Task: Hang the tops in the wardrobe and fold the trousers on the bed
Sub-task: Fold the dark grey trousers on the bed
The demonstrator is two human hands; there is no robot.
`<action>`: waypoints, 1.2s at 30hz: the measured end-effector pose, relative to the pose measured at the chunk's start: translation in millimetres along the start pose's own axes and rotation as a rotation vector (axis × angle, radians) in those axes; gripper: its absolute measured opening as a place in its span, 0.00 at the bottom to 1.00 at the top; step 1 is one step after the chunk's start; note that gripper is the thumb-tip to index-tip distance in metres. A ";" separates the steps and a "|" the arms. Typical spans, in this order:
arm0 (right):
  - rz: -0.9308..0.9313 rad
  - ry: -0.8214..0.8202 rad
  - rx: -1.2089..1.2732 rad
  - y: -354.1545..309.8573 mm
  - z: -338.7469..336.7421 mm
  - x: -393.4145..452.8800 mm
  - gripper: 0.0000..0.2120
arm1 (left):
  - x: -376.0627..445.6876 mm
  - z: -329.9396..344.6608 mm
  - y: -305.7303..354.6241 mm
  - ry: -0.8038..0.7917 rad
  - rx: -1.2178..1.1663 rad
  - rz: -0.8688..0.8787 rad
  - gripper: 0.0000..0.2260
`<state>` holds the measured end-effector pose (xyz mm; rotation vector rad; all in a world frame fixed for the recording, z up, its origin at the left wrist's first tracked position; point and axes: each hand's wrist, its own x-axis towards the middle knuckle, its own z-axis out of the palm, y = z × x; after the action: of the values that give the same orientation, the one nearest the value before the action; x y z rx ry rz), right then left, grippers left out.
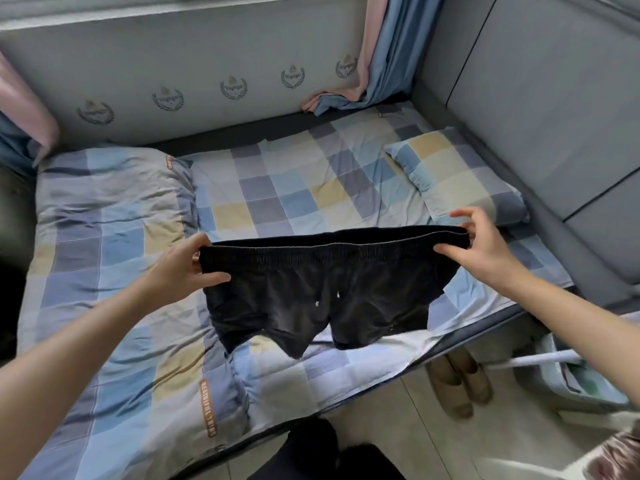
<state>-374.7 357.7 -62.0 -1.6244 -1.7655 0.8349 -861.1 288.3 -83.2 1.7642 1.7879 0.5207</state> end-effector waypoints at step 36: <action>0.212 -0.371 0.087 208.2 150.2 286.7 0.10 | 191.6 207.7 -95.1 0.218 -0.235 -0.633 0.18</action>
<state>-383.7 647.1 -315.6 -1.7010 -1.7856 1.3672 -796.2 449.4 -325.6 0.9342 2.1927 0.6320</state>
